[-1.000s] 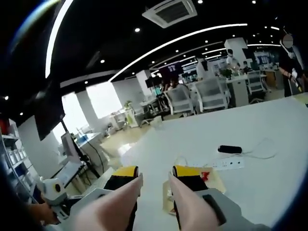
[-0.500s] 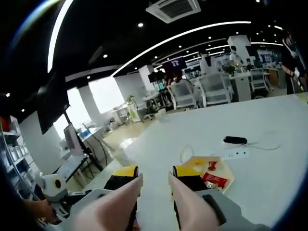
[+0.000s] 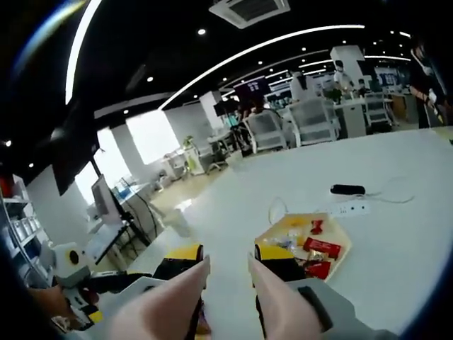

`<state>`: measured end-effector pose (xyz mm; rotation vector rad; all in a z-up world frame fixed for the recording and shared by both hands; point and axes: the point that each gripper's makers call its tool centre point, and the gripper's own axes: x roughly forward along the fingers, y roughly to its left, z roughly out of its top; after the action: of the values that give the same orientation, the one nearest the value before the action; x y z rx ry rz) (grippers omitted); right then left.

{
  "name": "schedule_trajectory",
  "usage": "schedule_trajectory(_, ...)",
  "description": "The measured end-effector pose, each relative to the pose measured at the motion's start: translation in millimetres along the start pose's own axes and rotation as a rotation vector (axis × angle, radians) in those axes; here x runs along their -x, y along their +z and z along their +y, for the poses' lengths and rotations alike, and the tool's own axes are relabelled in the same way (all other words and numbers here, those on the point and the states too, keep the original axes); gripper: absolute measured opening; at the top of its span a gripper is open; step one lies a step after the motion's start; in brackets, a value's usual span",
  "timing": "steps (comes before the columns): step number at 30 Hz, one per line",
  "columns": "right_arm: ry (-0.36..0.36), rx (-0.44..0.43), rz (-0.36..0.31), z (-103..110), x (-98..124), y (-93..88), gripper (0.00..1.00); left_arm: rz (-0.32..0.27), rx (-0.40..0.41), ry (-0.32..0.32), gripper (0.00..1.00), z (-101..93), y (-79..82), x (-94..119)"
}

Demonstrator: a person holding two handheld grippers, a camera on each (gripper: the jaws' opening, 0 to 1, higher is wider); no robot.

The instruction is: Place the target food into the container with the food tongs after gripping and lifting it, then release it inside without dropping or visibly crushing the food.

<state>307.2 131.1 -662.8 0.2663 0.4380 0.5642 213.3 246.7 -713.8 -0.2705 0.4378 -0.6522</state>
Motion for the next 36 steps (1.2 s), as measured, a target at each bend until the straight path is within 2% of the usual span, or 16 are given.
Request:
schedule_trajectory(5,-0.011,0.001,0.014,-2.3,1.2,-6.3,0.28,-0.012,-0.001,-0.009,0.99,-3.9,3.6,2.1)
schedule_trajectory(10,-0.007,0.005,0.029,3.9,-2.1,-15.8,0.28,-0.007,-0.029,-0.012,0.99,-4.3,1.9,5.9)
schedule_trajectory(16,0.03,0.082,0.063,21.5,-5.4,-32.9,0.28,-0.011,-0.028,-0.022,0.99,-2.7,-3.5,11.7)
schedule_trajectory(21,0.058,0.086,0.09,35.1,-11.3,-42.7,0.29,-0.005,-0.042,-0.014,0.99,2.6,-8.7,17.0)
schedule_trajectory(22,0.069,0.111,0.083,40.8,-12.9,-45.3,0.29,-0.043,-0.048,-0.014,0.99,2.3,-3.4,20.6)
schedule_trajectory(25,0.065,0.134,0.14,46.4,-14.8,-58.9,0.29,-0.042,-0.054,-0.015,0.99,3.5,-6.6,25.3)
schedule_trajectory(29,0.11,0.106,0.151,59.5,-16.5,-71.6,0.29,-0.051,-0.066,-0.004,0.99,7.5,-8.1,32.9)
schedule_trajectory(36,0.119,0.112,0.185,67.0,-15.1,-85.9,0.29,-0.061,-0.061,-0.001,0.99,3.7,-15.1,37.5)
